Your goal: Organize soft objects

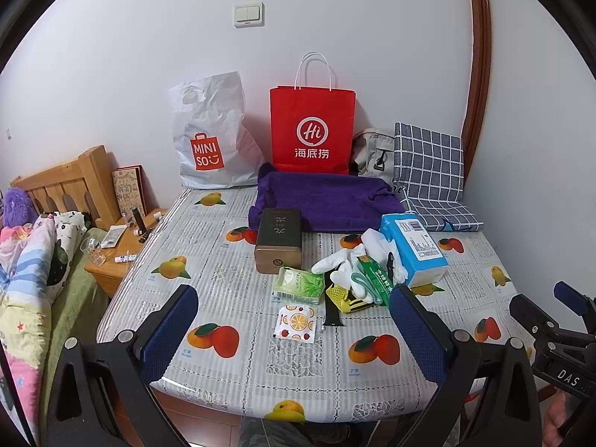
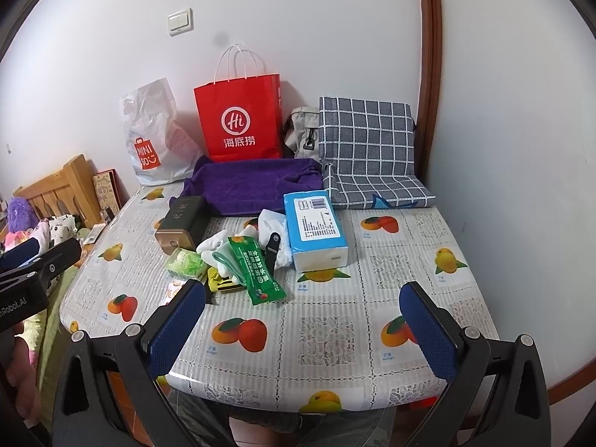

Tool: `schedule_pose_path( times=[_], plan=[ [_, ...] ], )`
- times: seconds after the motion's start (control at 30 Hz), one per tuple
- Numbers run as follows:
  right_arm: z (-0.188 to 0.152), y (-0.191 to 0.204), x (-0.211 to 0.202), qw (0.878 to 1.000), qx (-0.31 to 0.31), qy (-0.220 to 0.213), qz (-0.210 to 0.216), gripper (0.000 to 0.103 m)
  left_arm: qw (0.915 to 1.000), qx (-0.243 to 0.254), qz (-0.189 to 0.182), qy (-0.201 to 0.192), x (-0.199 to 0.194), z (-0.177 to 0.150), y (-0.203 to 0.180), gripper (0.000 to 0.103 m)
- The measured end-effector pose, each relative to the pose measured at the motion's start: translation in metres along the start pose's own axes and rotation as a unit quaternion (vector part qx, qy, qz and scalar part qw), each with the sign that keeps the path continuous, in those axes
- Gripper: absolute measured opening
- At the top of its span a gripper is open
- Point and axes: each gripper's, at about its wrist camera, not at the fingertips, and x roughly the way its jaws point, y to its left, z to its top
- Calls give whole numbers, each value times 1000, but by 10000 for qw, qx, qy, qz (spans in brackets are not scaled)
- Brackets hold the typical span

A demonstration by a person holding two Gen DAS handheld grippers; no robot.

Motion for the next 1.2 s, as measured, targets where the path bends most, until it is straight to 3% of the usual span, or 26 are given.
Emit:
schedule_pose_path(
  times=[1.2],
  plan=[
    [2,3,-5,10000,-11,-59,21,103,10000,12,8,-7,-1,-1,0,103]
  ],
)
